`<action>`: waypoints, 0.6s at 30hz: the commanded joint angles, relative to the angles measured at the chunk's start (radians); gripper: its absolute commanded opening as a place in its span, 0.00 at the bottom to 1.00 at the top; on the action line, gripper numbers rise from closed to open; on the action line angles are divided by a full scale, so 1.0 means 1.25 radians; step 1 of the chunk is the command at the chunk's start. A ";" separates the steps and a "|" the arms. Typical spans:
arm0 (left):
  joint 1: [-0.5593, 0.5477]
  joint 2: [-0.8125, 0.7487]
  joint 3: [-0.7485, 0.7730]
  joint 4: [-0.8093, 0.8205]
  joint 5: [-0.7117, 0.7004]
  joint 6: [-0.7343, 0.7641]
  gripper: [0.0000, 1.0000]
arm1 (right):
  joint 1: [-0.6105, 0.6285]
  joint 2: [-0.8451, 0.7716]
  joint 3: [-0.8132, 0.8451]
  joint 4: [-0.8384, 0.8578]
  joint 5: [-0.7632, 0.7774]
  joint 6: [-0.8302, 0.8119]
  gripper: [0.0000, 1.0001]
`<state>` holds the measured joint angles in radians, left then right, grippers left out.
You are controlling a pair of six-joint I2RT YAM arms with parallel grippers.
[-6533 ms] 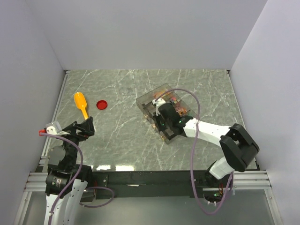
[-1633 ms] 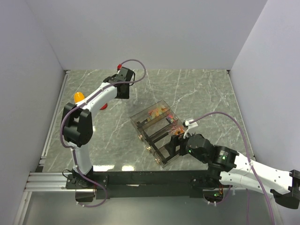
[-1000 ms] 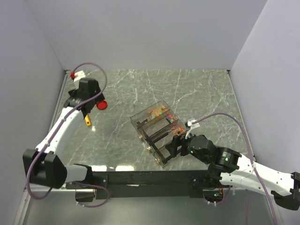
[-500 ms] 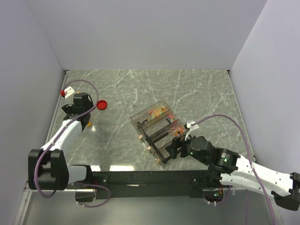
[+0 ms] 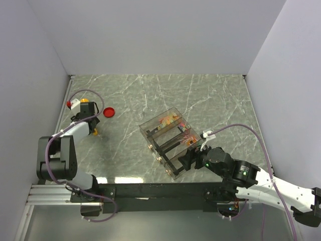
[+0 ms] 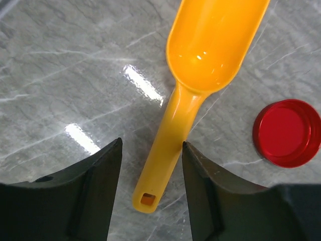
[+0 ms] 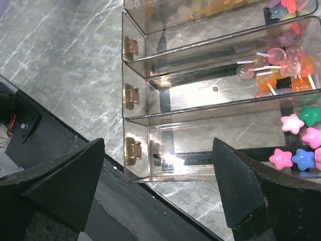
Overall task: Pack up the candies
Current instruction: Pick up the spatula from the center of the board.
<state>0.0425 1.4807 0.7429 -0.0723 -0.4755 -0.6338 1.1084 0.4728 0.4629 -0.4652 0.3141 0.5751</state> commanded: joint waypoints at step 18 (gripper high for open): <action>0.003 0.110 0.110 -0.048 0.069 0.027 0.50 | 0.001 -0.004 -0.007 0.000 0.016 0.006 0.94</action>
<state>0.0425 1.6142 0.8402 -0.1108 -0.4034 -0.6136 1.1084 0.4755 0.4530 -0.4694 0.3141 0.5762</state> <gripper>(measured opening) 0.514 0.935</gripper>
